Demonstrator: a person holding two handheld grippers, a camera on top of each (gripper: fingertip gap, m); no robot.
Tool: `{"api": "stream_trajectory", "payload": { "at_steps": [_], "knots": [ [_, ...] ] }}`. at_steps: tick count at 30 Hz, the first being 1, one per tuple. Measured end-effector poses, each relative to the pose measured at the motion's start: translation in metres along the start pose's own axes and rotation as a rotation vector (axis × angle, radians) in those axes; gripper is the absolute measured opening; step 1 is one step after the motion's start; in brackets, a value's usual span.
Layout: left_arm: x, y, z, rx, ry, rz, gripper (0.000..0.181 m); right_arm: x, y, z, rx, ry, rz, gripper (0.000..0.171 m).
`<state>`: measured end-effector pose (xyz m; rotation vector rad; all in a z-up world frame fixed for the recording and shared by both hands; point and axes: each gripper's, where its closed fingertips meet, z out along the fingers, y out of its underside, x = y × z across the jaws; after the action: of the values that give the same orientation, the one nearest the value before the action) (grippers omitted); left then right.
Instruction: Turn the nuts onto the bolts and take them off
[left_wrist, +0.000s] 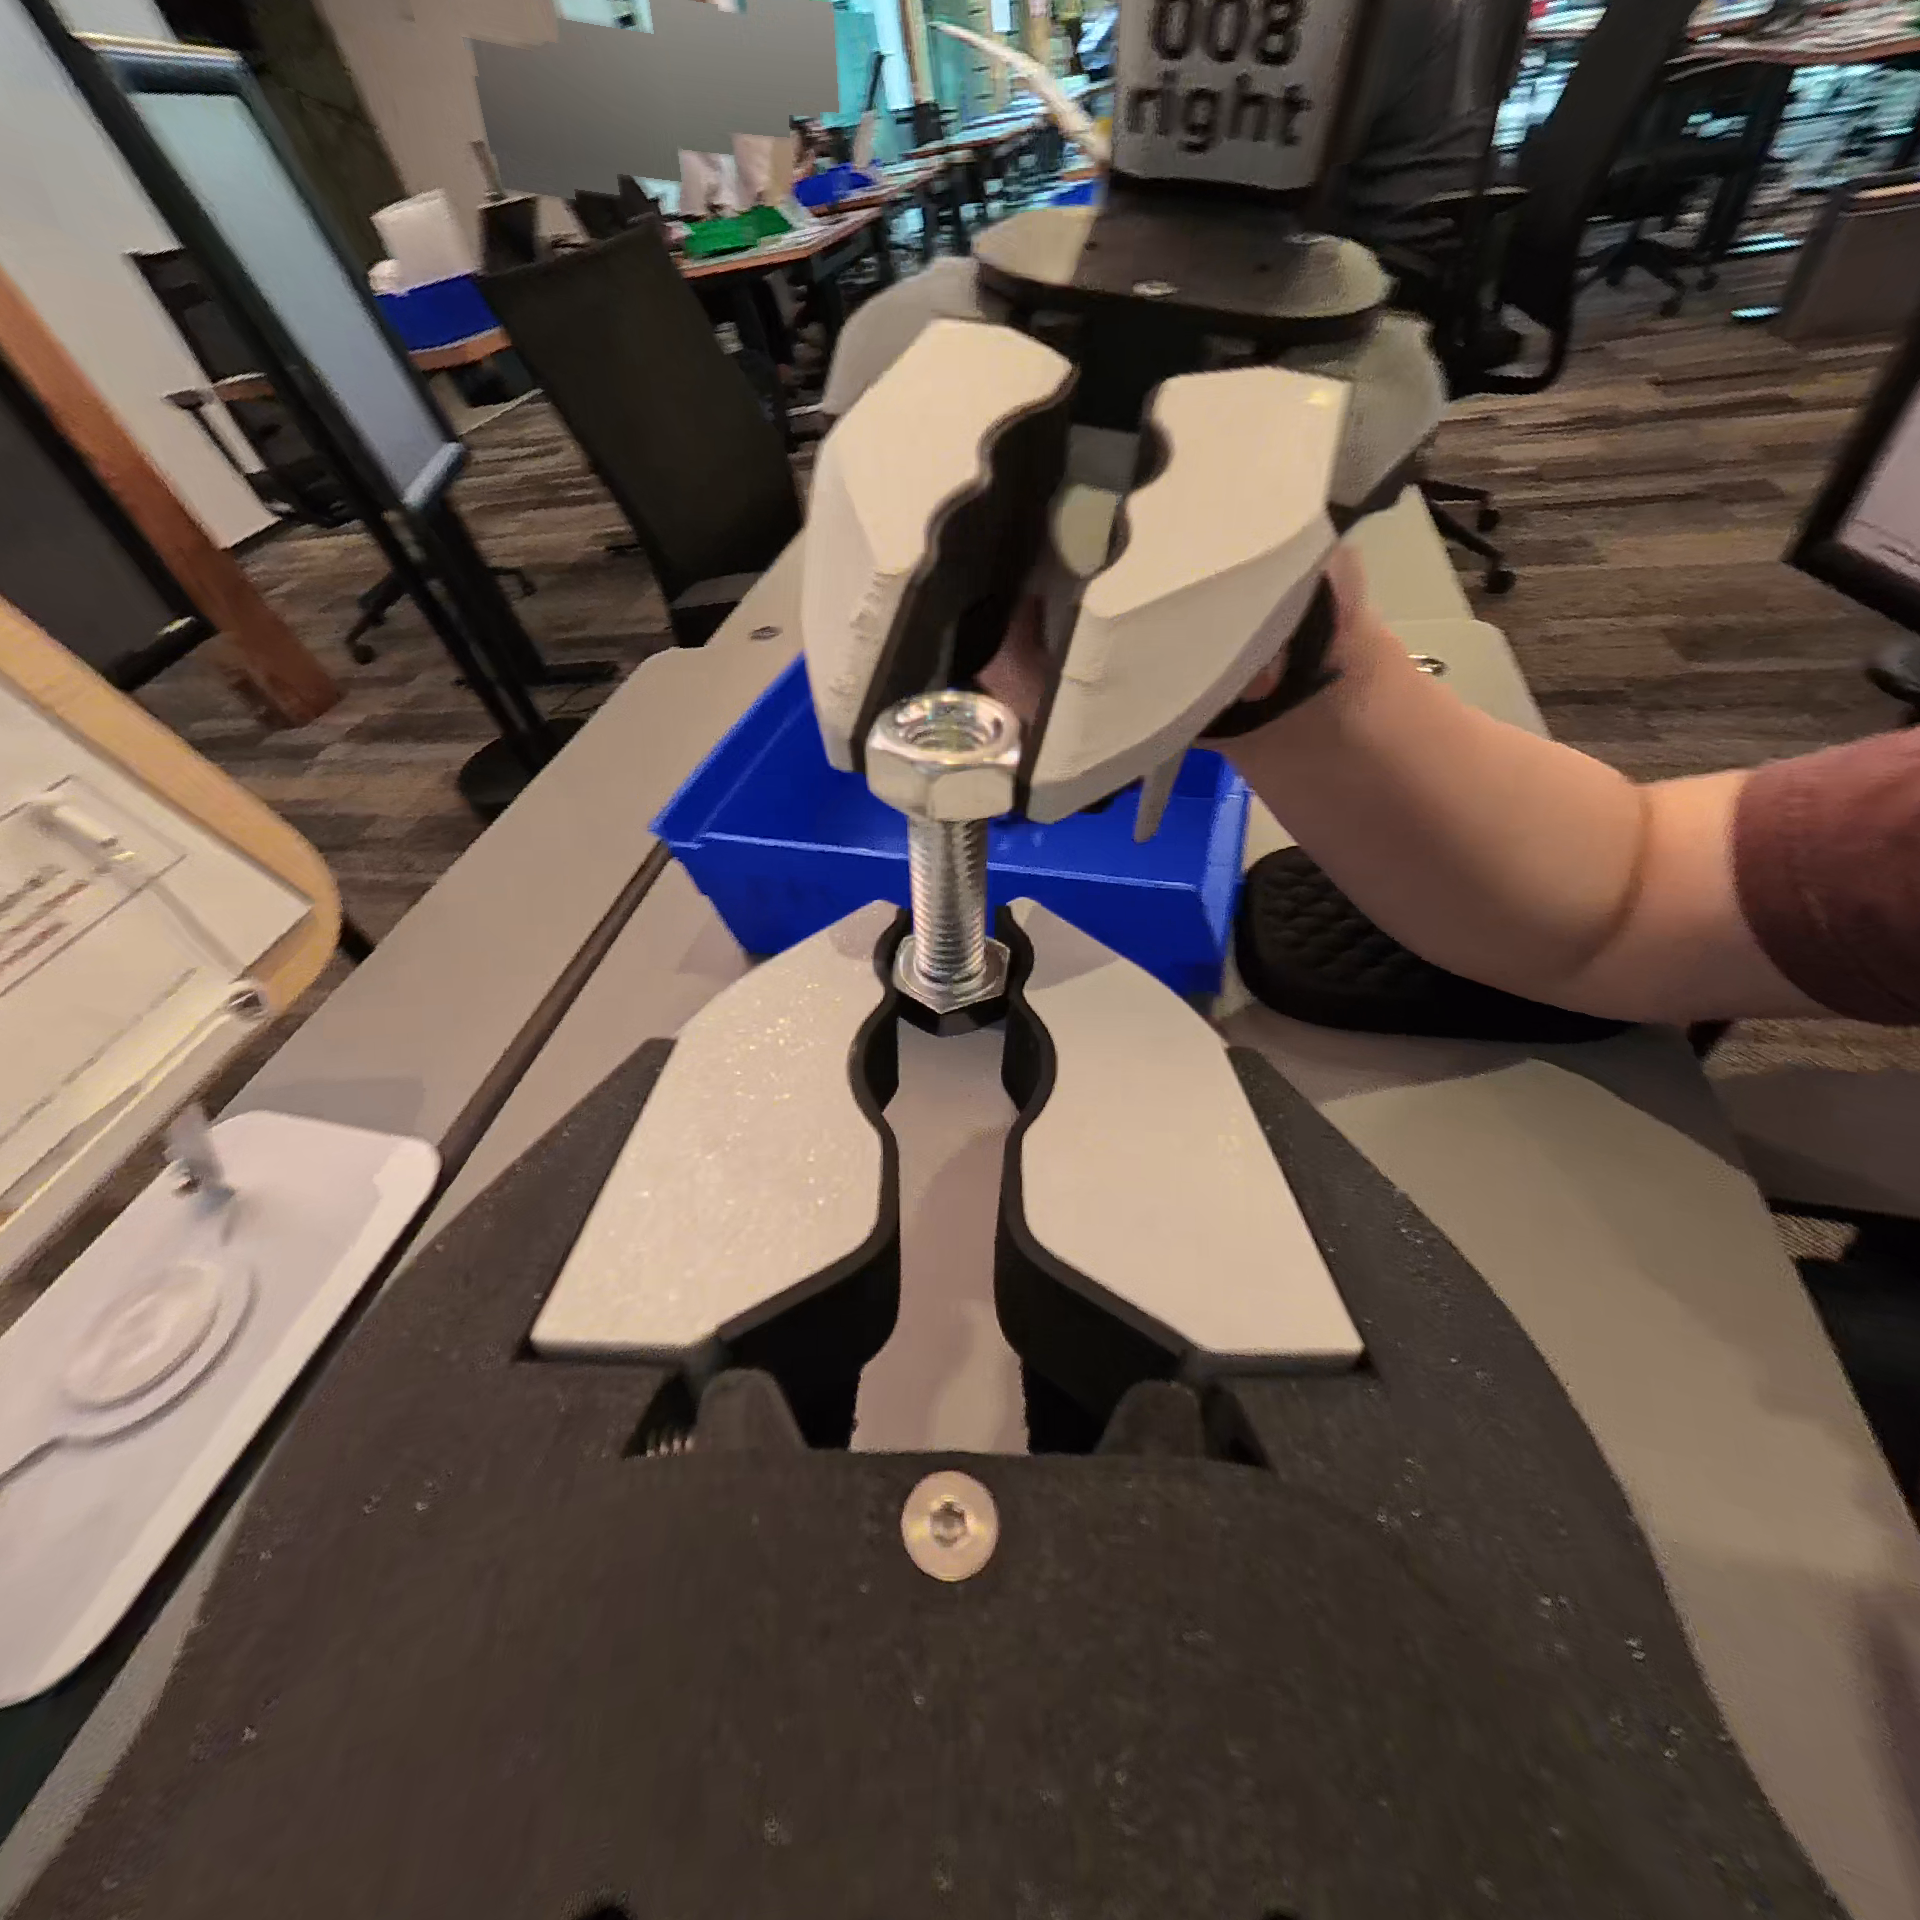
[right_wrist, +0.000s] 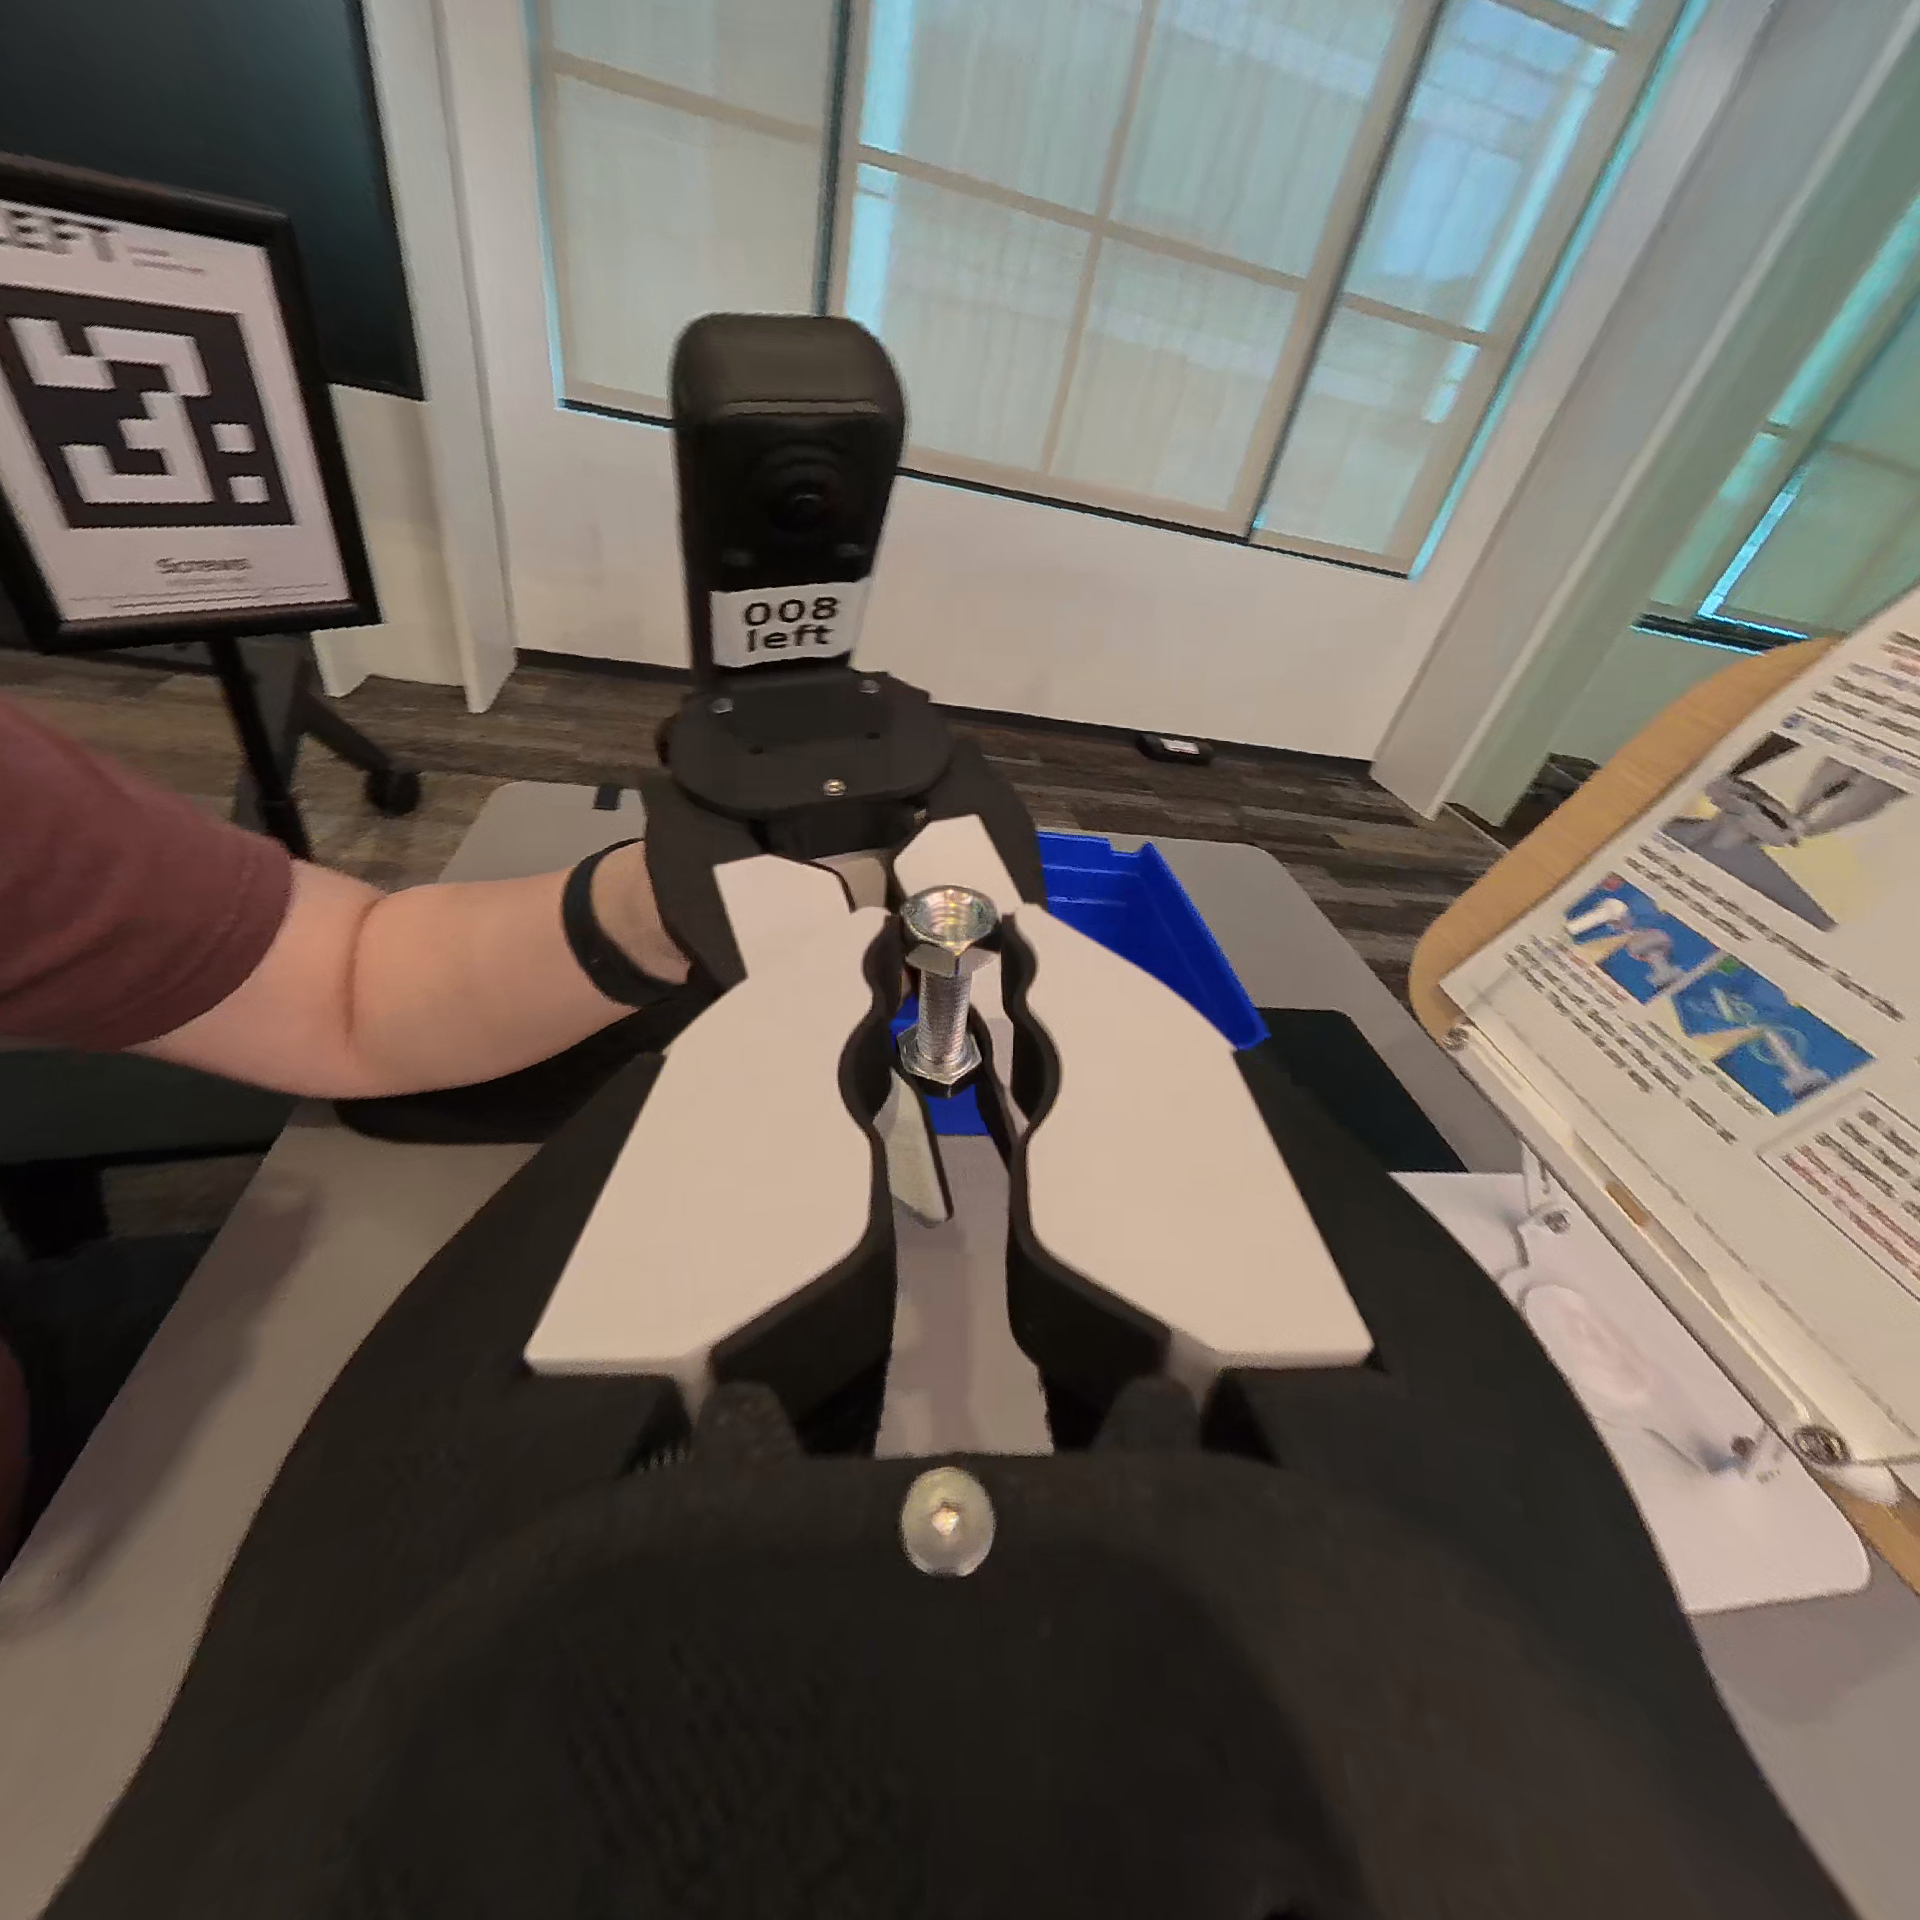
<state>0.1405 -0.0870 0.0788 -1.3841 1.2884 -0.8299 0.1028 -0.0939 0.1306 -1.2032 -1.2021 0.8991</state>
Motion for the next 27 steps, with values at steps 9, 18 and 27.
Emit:
{"api": "stream_trajectory", "payload": {
  "at_steps": [9, 18, 27],
  "knots": [
    [-0.025, 0.000, -0.007, -0.025, -0.192, -0.017, 0.015, 0.013, -0.002, 0.011, 0.013, 0.192, -0.040, 0.020],
    [0.006, -0.014, -0.009, 0.048, 0.006, -0.017, 0.015, -0.015, -0.020, 0.002, 0.137, -0.052, -0.014, 0.037],
    [0.049, -0.023, -0.009, 0.081, 0.231, 0.024, 0.014, -0.040, -0.032, -0.016, 0.252, -0.330, 0.077, 0.035]
  ]
}}
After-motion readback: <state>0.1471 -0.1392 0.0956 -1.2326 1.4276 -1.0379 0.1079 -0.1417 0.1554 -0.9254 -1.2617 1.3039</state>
